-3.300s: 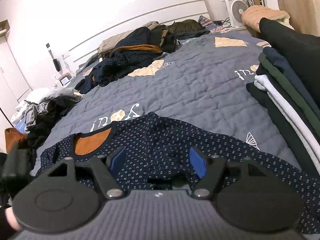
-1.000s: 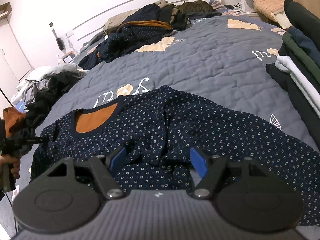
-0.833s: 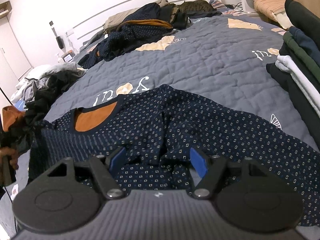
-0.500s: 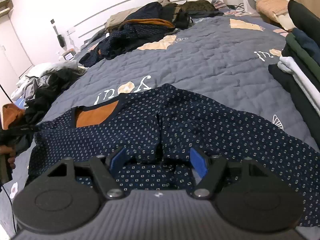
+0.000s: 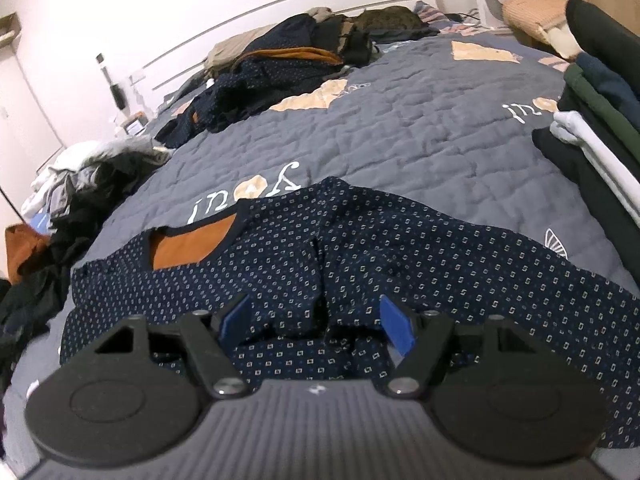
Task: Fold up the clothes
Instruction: 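Grasp the unfolded sleeve cuff with the right tool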
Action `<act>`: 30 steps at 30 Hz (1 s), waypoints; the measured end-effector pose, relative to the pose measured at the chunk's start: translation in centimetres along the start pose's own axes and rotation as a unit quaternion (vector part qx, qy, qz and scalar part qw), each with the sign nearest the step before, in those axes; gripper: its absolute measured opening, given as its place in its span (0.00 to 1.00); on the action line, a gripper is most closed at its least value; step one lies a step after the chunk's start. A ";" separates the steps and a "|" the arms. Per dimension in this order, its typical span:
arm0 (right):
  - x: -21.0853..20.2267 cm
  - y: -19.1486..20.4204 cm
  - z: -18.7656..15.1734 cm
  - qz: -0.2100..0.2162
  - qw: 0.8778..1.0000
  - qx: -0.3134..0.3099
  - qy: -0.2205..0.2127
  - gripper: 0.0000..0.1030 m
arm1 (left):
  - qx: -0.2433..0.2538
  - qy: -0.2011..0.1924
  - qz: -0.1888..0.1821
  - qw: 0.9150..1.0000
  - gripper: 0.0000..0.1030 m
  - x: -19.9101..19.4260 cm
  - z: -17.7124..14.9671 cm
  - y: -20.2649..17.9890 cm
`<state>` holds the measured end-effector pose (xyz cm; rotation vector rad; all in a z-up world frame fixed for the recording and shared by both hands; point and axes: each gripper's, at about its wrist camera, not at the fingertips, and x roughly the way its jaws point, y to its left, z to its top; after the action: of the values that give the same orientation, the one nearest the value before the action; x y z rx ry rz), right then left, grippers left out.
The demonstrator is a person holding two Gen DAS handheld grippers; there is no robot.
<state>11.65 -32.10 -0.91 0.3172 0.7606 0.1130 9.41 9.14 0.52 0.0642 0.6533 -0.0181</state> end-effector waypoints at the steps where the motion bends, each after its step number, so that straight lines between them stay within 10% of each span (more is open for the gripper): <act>1: 0.0 -0.1 0.0 -0.003 1.000 0.003 -0.001 0.68 | -0.004 -0.001 -0.016 1.000 0.64 -0.7 -0.6 -0.8; 20: 2.2 -0.2 -1.5 0.070 0.992 0.100 0.025 0.68 | 0.004 0.007 -0.109 0.994 0.67 -2.1 -4.7 -5.9; 30: 6.5 -3.4 -3.7 0.158 0.923 0.348 0.042 0.68 | -0.007 -0.004 -0.122 0.992 0.67 -2.7 -4.5 -5.9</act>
<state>13.68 -33.04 -8.81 1.1208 0.8133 0.1586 4.32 3.53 -1.72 -0.0295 0.6503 -0.2500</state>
